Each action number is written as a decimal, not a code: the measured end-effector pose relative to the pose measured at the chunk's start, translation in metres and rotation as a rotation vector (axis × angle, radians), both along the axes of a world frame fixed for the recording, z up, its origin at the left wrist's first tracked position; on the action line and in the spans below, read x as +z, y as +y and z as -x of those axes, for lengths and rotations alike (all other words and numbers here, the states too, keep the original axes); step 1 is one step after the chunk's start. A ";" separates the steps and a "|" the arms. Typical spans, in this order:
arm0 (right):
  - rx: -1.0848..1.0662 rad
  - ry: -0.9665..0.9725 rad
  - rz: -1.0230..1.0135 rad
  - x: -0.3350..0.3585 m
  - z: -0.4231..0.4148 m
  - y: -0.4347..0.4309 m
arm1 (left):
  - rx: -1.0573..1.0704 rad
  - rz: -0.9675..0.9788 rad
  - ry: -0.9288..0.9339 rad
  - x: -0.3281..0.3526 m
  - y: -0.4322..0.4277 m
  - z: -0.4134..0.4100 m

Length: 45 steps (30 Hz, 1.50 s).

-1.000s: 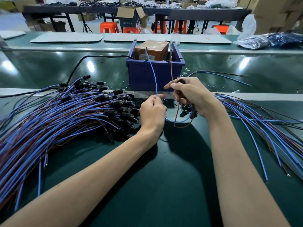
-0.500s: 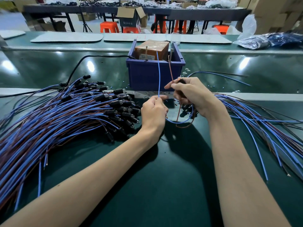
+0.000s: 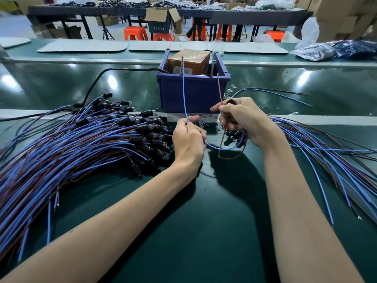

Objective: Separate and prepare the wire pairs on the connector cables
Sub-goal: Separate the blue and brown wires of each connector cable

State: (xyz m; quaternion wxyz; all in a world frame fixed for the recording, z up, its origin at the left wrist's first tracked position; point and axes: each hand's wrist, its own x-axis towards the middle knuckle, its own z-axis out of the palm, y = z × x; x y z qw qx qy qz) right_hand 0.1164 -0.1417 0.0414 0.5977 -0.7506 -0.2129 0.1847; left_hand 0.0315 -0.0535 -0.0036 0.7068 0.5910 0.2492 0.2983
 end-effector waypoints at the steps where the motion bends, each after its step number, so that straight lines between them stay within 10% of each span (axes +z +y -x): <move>1: 0.004 -0.012 0.006 0.000 0.001 0.001 | 0.006 -0.002 0.001 0.000 0.000 0.000; 45: 0.039 -0.083 0.045 0.007 0.008 0.005 | 0.075 0.185 -0.017 0.008 0.001 0.002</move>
